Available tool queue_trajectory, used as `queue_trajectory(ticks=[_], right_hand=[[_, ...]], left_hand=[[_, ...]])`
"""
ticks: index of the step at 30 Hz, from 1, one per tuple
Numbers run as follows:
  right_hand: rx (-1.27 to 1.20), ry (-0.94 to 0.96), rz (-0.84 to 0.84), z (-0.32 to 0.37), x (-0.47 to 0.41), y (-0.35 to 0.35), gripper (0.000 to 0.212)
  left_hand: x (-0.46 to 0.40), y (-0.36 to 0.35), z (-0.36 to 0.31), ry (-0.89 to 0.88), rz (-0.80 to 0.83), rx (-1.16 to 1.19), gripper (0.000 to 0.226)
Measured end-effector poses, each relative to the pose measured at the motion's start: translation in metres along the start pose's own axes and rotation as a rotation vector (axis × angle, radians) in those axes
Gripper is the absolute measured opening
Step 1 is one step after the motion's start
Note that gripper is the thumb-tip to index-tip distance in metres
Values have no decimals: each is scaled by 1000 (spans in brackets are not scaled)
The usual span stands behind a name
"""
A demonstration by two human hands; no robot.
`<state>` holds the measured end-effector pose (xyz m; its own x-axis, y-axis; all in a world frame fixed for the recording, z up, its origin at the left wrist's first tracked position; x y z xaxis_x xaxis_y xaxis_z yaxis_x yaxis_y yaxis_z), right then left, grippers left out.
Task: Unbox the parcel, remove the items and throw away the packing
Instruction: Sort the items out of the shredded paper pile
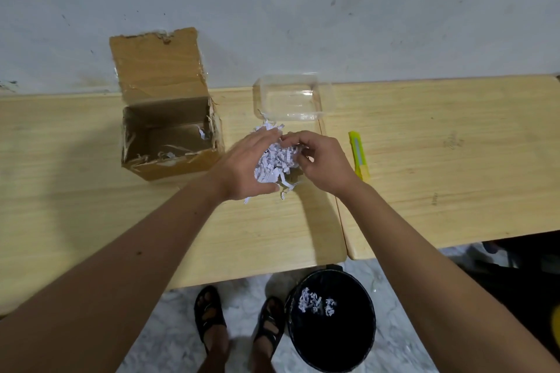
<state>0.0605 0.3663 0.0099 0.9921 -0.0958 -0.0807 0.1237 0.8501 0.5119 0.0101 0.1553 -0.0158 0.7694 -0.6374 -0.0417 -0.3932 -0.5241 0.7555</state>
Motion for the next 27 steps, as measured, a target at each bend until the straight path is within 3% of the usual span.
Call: queue_trajectory(ticks=[5,9,11,15,17,27], right_hand=[[99,56,-37,-7,4,-11,32],[257,176,-63,-10,6,-15,21],[263,130,0,-12,10,-16,35],[283,20,194,-18,16,-17,82],[304,33,216,-20,16,-21,86],[148,-99,63,-22,-6,-18,32]], left_hand=[[0,-10,12,-1,34,-29,103],[6,-12,18,-22,-65,-15,80],[7,-13,22,-56,-100,-39,73],[4,-13,25,-90,-132,-65,62],[1,-12,24,-56,-132,-67,60],[-18,-10,21,159,-163,146,51]])
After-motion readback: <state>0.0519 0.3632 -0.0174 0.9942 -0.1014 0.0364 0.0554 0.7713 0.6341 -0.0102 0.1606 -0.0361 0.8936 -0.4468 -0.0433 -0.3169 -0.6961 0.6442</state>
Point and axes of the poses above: each hand's wrist, its own x-axis away from the middle knuckle, its own y-axis out of the back of the hand, z = x × y, the point moved 1 cm from there along -x, towards the middle knuckle, and after that the axes turned 8 degrees about -z, right-handed, at the moved point
